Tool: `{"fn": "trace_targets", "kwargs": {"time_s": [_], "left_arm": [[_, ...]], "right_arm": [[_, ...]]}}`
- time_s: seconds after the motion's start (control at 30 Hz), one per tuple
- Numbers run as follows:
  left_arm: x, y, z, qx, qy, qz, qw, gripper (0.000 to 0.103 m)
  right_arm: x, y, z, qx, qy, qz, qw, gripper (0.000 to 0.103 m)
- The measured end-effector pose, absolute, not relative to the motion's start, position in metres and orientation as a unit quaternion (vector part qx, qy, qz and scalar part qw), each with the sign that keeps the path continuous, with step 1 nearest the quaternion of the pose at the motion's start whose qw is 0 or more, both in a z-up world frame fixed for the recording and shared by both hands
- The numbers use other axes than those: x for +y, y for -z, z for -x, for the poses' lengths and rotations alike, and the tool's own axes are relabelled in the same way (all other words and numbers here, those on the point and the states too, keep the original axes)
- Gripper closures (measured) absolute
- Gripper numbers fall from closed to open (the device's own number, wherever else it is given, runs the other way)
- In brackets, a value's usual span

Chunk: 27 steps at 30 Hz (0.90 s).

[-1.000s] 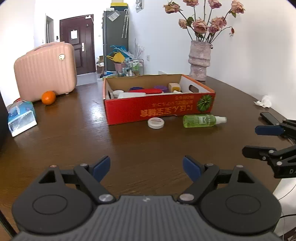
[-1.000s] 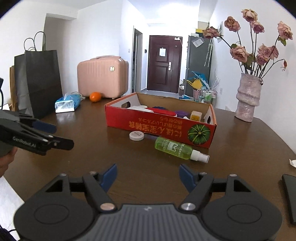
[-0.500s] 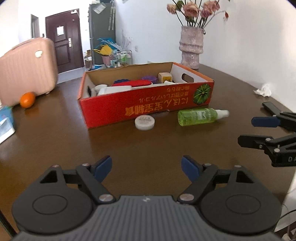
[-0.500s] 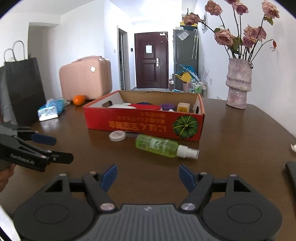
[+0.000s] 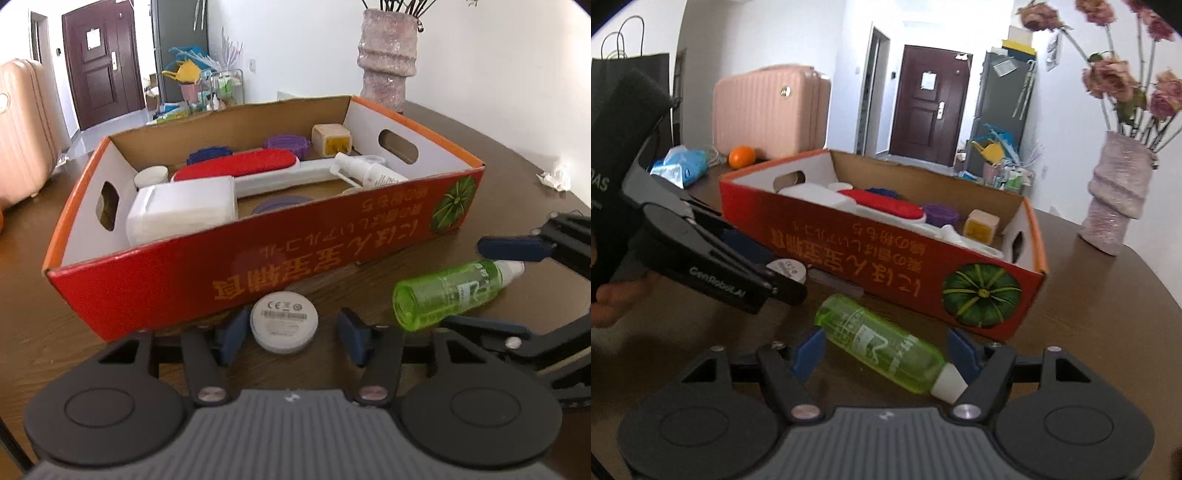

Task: Organize rigid objects
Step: 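Grasp the small round white tin with the left tool while the right tool grasps the green spray bottle, then lift the white tin and green spray bottle off the table with both tools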

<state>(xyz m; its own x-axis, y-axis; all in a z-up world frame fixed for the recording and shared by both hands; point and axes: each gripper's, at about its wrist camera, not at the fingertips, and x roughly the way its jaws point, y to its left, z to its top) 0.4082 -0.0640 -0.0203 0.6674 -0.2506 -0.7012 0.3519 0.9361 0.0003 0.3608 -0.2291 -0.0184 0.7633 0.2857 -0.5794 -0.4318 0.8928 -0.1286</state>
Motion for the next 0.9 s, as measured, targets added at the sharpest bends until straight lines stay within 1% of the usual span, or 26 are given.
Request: {"fn": "trace_targets", "kwargs": {"time_s": [0.07,0.1,0.13,0.17,0.37,0.43,0.53,0.67,0.7,0.73,0.9], "left_arm": [[-0.062,0.021,-0.409,0.37,0.165,-0.068,0.912,0.054],[-0.061,0.02,-0.409,0.369,0.163,-0.066,0.913,0.058],[-0.06,0.02,-0.409,0.368,0.161,-0.064,0.913,0.062],[-0.059,0.02,-0.408,0.367,0.161,-0.063,0.914,0.062],[-0.057,0.018,-0.402,0.365,0.164,-0.055,0.915,0.063],[-0.055,0.016,-0.397,0.361,0.163,-0.051,0.917,0.063],[-0.049,0.012,-0.386,0.358,0.154,-0.041,0.92,0.063],[-0.036,0.004,-0.364,0.352,0.146,-0.024,0.924,0.063],[-0.033,0.001,-0.356,0.349,0.144,-0.021,0.926,0.063],[-0.031,-0.001,-0.348,0.345,0.142,-0.02,0.927,0.063],[-0.018,-0.008,-0.308,0.338,0.134,0.001,0.931,0.063]], "right_arm": [[-0.225,0.022,-0.369,0.29,-0.19,0.131,0.929,0.039],[-0.225,0.023,-0.372,0.293,-0.187,0.129,0.929,0.046],[-0.226,0.024,-0.375,0.297,-0.185,0.122,0.929,0.055],[-0.227,0.025,-0.377,0.3,-0.187,0.114,0.928,0.059],[-0.225,0.025,-0.378,0.306,-0.212,0.091,0.924,0.06],[-0.223,0.026,-0.38,0.308,-0.216,0.086,0.923,0.057],[-0.218,0.028,-0.387,0.316,-0.214,0.088,0.92,0.054],[-0.215,0.028,-0.391,0.33,-0.224,0.057,0.915,0.062],[-0.213,0.027,-0.388,0.334,-0.221,0.053,0.915,0.066],[-0.213,0.025,-0.383,0.338,-0.224,0.041,0.913,0.072],[-0.213,0.027,-0.34,0.333,-0.203,0.013,0.921,0.073]]}}
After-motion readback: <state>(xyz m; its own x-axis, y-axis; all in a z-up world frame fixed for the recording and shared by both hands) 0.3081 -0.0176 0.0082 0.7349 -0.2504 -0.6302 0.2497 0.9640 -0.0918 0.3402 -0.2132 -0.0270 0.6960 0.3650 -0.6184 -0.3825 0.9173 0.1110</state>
